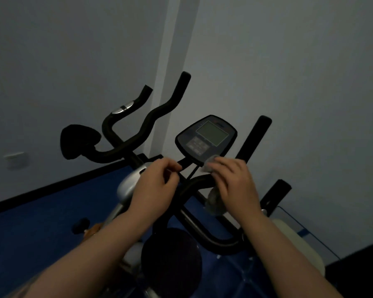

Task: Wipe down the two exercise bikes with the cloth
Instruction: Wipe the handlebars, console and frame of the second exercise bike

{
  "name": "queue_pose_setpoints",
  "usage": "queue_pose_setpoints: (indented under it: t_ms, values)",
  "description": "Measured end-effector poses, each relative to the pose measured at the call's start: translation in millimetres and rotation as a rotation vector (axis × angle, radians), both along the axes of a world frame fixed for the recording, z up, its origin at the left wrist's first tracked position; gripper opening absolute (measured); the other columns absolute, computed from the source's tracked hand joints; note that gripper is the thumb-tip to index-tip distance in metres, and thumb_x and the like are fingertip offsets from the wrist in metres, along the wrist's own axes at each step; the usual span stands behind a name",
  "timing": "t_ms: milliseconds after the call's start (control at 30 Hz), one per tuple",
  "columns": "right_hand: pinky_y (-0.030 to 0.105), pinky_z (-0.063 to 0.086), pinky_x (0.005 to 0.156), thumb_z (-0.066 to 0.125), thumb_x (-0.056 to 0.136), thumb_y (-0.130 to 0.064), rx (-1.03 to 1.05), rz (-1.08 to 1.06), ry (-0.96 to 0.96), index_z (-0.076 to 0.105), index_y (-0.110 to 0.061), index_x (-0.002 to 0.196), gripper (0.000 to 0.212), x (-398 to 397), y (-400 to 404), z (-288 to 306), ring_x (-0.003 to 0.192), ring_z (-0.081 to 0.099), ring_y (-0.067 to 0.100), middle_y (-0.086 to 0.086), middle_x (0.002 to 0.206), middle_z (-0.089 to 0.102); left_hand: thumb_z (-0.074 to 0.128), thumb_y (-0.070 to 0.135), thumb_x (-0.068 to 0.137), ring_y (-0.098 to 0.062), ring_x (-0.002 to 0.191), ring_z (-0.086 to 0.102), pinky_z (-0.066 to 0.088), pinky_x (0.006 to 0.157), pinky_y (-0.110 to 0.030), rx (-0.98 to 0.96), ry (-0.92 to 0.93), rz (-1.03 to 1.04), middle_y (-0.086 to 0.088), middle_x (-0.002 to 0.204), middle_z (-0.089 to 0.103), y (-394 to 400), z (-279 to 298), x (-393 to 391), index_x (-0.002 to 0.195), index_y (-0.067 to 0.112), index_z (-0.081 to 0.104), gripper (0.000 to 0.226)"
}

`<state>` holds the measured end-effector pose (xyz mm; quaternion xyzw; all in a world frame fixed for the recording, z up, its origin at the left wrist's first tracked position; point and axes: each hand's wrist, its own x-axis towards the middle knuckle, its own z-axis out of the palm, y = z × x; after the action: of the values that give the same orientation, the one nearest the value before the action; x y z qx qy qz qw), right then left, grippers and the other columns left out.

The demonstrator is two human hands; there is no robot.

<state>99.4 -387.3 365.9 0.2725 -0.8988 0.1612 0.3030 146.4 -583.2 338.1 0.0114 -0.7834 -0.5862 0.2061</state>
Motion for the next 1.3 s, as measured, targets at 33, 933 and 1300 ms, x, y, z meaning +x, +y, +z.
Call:
queue_pose_setpoints:
  t_ms: [33, 933, 1300]
  values:
    - [0.042, 0.05, 0.084, 0.069, 0.087, -0.009, -0.06, -0.084, 0.001, 0.072, -0.011, 0.111, 0.025, 2, -3, -1, 0.103, 0.054, 0.026, 0.005, 0.116, 0.066, 0.054, 0.015, 0.091, 0.001, 0.075, 0.061, 0.053, 0.066, -0.024, -0.016, 0.0, -0.027, 0.013, 0.084, 0.064, 5, 4, -9, 0.09, 0.035, 0.061, 0.021]
    - [0.029, 0.041, 0.102, 0.064, 0.092, -0.025, -0.251, -0.094, -0.314, 0.067, -0.016, 0.121, 0.031, -19, 37, 28, 0.115, 0.045, 0.018, 0.001, 0.117, 0.042, 0.039, 0.032, 0.1, -0.022, 0.067, 0.058, 0.041, 0.059, -0.035, -0.391, -0.2, -0.186, -0.007, 0.068, 0.057, 55, -2, -70, 0.067, 0.006, 0.051, 0.044]
    - [0.004, 0.038, 0.074, 0.076, 0.082, -0.022, -0.303, -0.214, -0.213, 0.063, -0.014, 0.11, 0.032, -29, 34, 48, 0.091, 0.048, 0.004, 0.0, 0.109, 0.053, 0.039, 0.032, 0.1, -0.018, 0.062, 0.054, 0.036, 0.055, -0.031, -0.369, -0.17, -0.161, -0.003, 0.063, 0.056, 56, -5, -69, 0.064, 0.009, 0.047, 0.044]
